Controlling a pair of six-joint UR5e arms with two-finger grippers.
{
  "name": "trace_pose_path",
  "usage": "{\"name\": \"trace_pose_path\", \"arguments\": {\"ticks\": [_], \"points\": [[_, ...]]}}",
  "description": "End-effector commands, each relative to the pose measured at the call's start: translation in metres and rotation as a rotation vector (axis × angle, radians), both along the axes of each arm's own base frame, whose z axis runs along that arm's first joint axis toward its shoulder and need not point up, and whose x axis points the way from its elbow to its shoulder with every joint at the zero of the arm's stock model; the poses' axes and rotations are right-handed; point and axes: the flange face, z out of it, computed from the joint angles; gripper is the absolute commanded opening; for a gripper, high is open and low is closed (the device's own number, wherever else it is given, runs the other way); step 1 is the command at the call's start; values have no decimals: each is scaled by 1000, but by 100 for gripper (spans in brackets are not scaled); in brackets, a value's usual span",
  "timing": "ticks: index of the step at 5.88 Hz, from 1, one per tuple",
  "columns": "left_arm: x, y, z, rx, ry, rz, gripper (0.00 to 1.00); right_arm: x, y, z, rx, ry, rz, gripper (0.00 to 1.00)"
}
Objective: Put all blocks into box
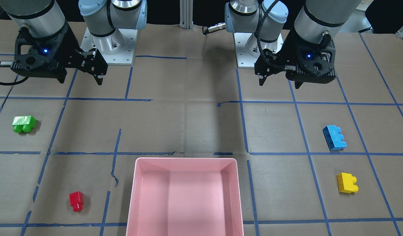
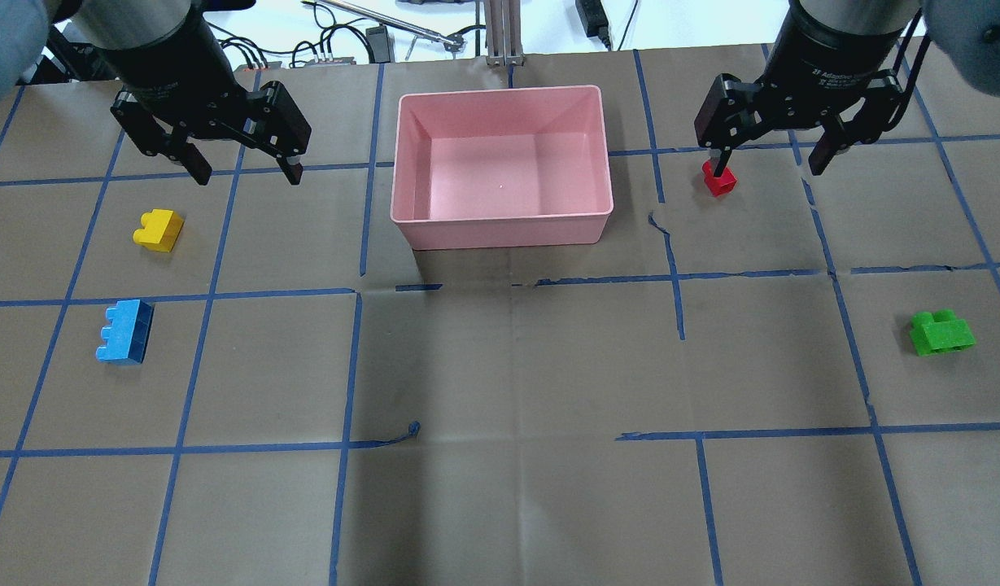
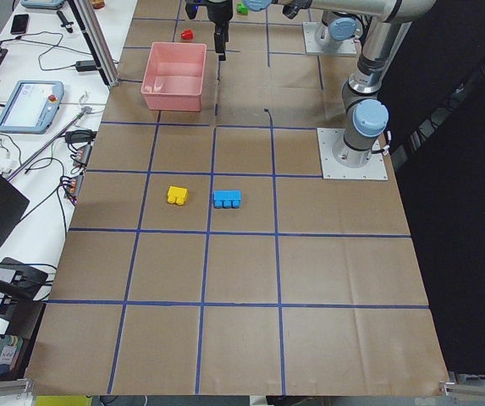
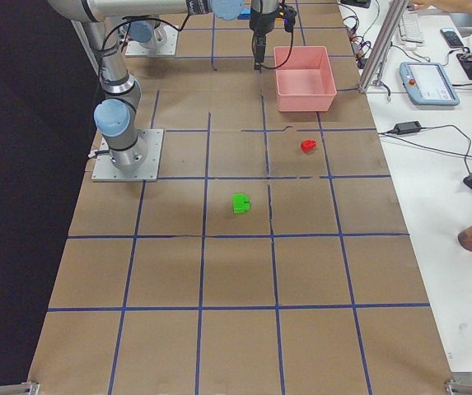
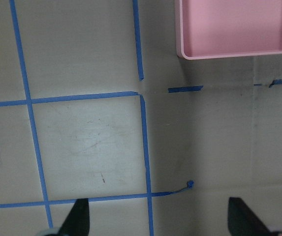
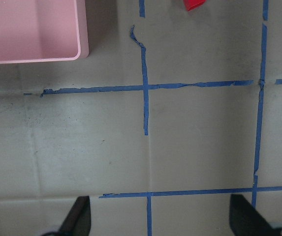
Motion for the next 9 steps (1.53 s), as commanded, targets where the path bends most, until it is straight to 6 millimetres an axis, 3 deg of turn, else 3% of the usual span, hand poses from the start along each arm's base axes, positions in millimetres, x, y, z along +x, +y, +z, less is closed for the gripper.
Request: {"name": "trace_pose_path", "arguments": {"ticks": [1, 4, 6, 7, 8, 9], "points": [[0, 0, 0, -1, 1, 0, 99, 0, 0, 2, -6, 0, 0, 100], [2, -1, 0, -1, 3, 3, 99, 0, 0, 2, -4, -2, 1, 100], [23, -8, 1, -4, 7, 35, 99, -1, 0, 1, -3, -2, 6, 100], [47, -13, -7, 13, 7, 61, 99, -9, -3, -2, 7, 2, 1, 100], [76, -22, -19, 37, 6, 48, 99, -38, -9, -3, 6, 45, 58, 100], [126, -24, -32, 78, -55, -16, 99, -95, -15, -4, 15, 43, 69, 100]]}}
